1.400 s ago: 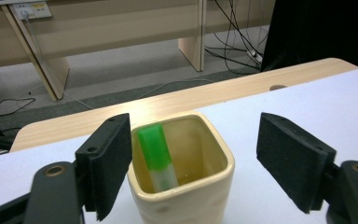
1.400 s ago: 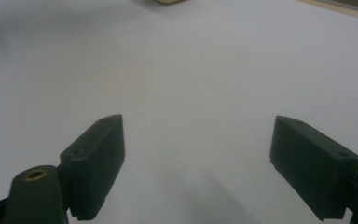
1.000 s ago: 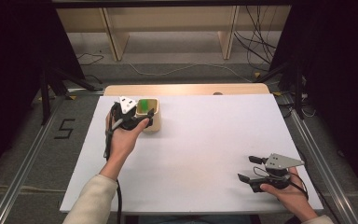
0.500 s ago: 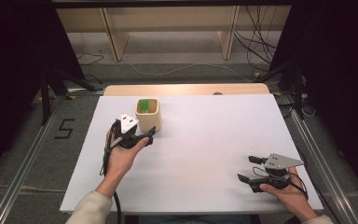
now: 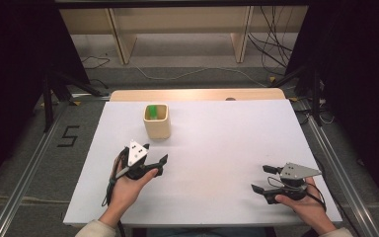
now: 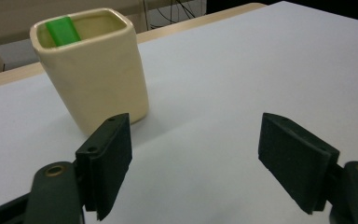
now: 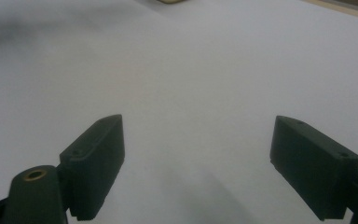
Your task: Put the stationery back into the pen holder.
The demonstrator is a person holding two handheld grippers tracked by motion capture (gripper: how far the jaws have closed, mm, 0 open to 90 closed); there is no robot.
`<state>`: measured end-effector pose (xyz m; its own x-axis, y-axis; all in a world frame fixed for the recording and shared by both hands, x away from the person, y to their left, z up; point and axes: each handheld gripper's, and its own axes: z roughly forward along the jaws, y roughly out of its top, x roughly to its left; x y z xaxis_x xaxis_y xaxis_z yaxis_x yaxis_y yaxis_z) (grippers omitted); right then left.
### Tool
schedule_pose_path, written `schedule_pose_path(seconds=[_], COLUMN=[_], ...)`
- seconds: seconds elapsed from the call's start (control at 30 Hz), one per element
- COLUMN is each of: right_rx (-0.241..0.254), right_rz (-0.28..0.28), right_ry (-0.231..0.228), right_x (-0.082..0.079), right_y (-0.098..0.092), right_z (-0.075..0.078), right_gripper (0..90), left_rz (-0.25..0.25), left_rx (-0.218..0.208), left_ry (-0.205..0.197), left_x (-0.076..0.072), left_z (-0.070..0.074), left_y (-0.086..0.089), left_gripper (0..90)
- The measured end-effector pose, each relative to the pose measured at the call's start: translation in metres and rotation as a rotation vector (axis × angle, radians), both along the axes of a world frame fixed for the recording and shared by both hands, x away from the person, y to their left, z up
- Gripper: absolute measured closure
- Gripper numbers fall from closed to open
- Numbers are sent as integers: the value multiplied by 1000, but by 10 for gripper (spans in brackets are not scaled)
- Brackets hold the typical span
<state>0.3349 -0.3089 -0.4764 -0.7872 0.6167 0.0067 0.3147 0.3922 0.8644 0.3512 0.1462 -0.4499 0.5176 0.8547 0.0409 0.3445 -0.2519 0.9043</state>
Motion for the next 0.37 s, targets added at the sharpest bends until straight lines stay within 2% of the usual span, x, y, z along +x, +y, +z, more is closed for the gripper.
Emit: schedule_pose_path(seconds=[0.17,0.3,0.37], right_rx=[-4,-8,-8], right_rz=[7,7,8], right_ry=[1,6,6], right_x=[0,0,0], right_y=[0,0,0], right_z=[0,0,-1], right_gripper=[185,185,185], left_rz=[-27,-59,-91], left_rx=[24,41,50], left_ry=[34,50,60], left_x=[-16,-19,-20], left_z=[-13,-17,-18], left_y=[1,-5,-11], left_gripper=[265,264,260])
